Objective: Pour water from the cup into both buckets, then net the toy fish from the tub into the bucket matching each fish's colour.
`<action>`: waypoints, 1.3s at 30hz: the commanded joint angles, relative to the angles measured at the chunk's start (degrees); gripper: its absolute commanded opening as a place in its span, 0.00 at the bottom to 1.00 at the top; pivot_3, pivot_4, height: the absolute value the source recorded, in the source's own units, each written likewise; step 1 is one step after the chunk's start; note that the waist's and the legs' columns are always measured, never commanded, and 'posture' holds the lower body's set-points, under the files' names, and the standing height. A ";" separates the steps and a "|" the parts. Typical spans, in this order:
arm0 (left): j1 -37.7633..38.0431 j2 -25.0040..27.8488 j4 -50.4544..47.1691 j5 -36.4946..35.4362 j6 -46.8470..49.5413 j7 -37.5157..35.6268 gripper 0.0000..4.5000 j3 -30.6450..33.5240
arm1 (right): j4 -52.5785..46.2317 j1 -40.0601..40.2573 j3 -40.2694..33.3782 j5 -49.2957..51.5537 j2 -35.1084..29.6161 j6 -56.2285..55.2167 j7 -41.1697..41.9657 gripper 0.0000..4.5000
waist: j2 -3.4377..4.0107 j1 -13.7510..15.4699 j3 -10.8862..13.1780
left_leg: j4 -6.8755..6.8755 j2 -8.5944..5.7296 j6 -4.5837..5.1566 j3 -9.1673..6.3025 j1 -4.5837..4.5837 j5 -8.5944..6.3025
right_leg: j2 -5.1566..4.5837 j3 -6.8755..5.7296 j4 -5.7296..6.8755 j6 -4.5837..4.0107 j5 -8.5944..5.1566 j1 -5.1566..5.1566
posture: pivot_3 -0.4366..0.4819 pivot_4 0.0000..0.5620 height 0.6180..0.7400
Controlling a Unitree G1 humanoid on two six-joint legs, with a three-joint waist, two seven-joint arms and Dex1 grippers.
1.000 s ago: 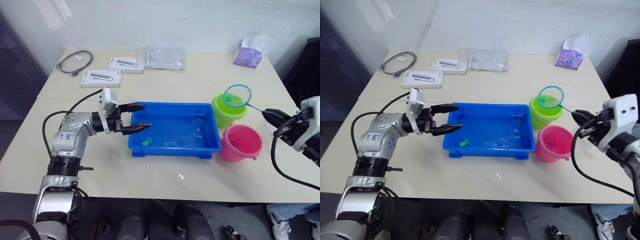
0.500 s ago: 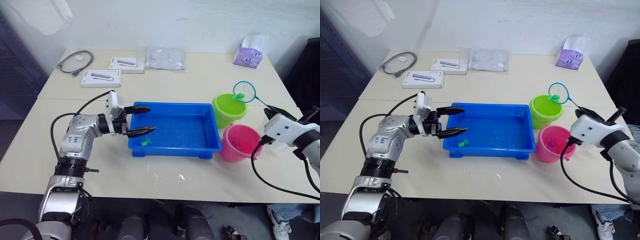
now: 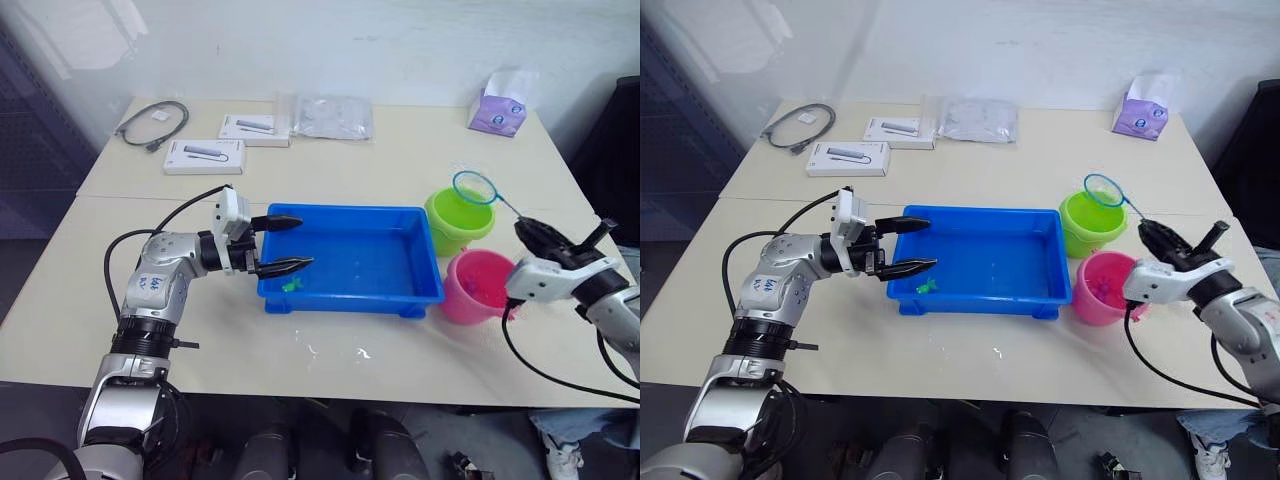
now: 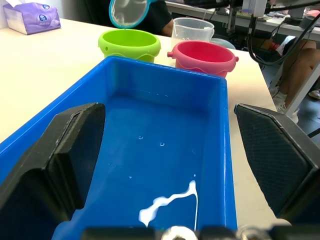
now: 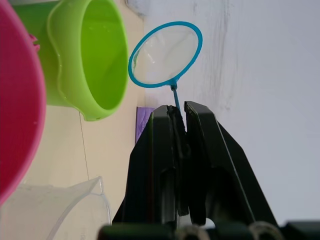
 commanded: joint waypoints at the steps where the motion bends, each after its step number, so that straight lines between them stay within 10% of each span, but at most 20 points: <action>1: -0.15 0.60 -1.27 -0.10 -0.94 -0.07 0.99 0.95 | -5.85 -0.84 -3.41 14.23 3.54 5.11 5.80 0.00 | 0.00 0.00 0.00 | 0.00 0.00 0.00 -0.01 0.00 0.00 | 0.00 -0.01 -0.01 0.00 0.00 0.01 | 0.48 0.27 1.00; 6: 1.76 3.75 -2.31 -1.09 -0.23 -1.50 0.99 2.48 | -21.07 -3.98 -3.62 48.25 10.67 30.93 17.58 0.00 | 0.02 -0.42 0.01 | 0.01 0.04 0.00 -0.06 0.03 0.00 | 0.05 -0.05 0.01 -0.01 0.00 0.04 | 0.48 0.27 1.00; 12: 5.70 9.34 -2.12 -0.92 -0.92 -4.52 0.99 4.42 | -31.34 -7.32 3.06 62.78 8.40 56.09 22.53 0.00 | 0.04 -0.78 0.02 | 0.01 0.06 0.05 -0.16 0.00 -0.03 | -0.09 -0.10 0.01 -0.06 -0.02 0.04 | 0.48 0.27 1.00; 28: 15.04 15.79 -7.80 -0.74 -0.75 -4.81 0.99 6.68 | -23.00 -27.33 30.15 48.44 11.69 70.15 28.47 0.00 | 0.03 -1.13 0.02 | 0.01 -0.01 0.11 -0.12 -0.12 -0.06 | -0.18 -0.19 -0.01 -0.06 -0.02 -0.09 | 0.48 0.27 1.00; 39: 14.68 17.46 -10.62 1.60 -1.56 -5.38 0.99 4.73 | -17.83 -33.84 35.07 46.64 18.34 71.76 36.99 0.00 | 0.03 -1.20 0.02 | 0.00 -0.01 0.10 -0.10 -0.17 -0.07 | -0.16 -0.22 0.02 -0.07 -0.02 -0.17 | 0.48 0.27 1.00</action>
